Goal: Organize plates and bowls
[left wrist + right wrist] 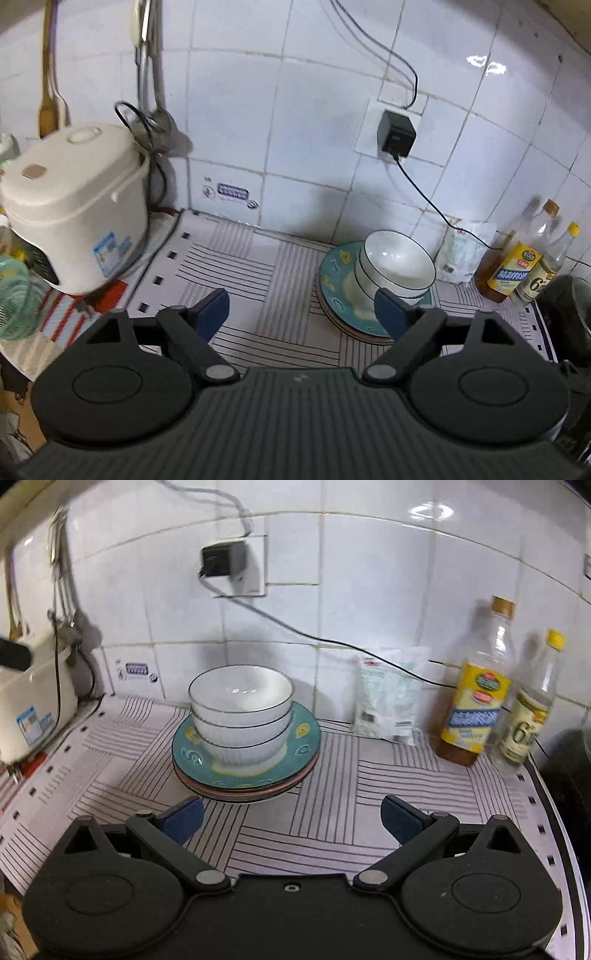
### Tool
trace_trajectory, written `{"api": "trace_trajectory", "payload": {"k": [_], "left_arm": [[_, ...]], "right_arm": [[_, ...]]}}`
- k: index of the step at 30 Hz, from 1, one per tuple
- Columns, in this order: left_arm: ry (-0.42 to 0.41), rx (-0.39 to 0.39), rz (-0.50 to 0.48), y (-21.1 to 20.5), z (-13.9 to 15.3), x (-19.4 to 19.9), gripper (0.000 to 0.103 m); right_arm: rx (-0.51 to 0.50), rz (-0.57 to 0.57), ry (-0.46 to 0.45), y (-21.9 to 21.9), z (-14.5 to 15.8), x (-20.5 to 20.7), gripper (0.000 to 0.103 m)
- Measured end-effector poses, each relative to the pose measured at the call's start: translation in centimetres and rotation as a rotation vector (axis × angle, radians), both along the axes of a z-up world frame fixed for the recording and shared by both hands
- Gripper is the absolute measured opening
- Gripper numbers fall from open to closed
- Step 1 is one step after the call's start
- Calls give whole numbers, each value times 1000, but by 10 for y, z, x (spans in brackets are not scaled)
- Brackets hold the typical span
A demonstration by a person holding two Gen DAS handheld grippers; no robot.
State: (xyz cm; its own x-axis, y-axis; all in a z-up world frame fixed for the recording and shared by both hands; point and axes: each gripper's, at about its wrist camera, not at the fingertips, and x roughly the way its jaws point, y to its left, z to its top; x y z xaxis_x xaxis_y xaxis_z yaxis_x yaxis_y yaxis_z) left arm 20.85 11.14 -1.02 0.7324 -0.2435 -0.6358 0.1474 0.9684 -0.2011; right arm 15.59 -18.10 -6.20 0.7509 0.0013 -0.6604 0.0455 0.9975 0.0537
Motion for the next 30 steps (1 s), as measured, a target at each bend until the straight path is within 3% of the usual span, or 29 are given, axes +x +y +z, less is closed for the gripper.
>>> {"api": "trace_trajectory", "payload": {"k": [5,10,15,19,24,30], "left_arm": [[-27,30,-25,3,10,-22,99],[-29,65,-59,-5,16,-46,99],[-30,91,-65,-12,23,-69,99],[-23,118,-61,-16,28,-88,99],[18,113,-63,-15,28,-104,99],[9,162,-57,-16,30,-121,99]], "right_arm": [[-56,-34,43,-8,15,-11,103],[-95,-63,88,-10,28,-29,103],[-26,-81,115,-6,42,-56,103],[-32,-114,129,2,56,-76,103],[-47,-147,109,9,76,-100,103],[-70,-164,71,17,96,-121,103]]}}
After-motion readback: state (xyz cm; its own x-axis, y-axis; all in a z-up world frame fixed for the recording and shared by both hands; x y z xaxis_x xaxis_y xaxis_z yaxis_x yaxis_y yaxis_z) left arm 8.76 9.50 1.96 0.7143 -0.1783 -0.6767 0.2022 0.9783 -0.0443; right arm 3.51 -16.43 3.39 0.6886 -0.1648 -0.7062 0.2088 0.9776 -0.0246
